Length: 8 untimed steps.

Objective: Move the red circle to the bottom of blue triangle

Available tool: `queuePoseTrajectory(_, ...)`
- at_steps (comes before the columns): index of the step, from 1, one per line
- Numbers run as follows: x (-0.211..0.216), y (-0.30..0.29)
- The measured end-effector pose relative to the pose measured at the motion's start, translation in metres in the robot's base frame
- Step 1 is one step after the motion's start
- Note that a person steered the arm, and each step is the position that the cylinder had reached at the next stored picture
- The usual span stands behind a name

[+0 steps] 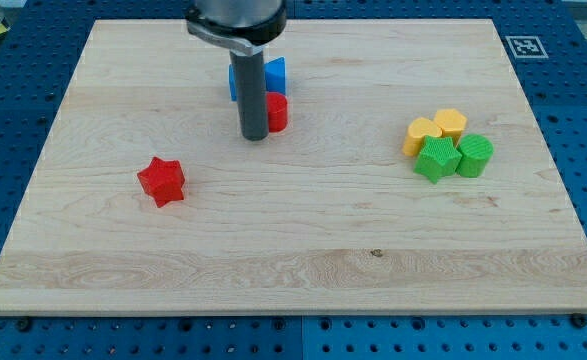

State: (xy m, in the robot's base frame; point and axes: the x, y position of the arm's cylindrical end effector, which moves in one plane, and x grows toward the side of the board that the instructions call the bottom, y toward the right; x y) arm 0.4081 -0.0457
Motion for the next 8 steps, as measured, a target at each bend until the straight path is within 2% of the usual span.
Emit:
queuePoseTrajectory(1, -0.014, 0.006)
queuePoseTrajectory(4, -0.019, 0.006)
queuePoseTrajectory(8, 0.052, 0.006)
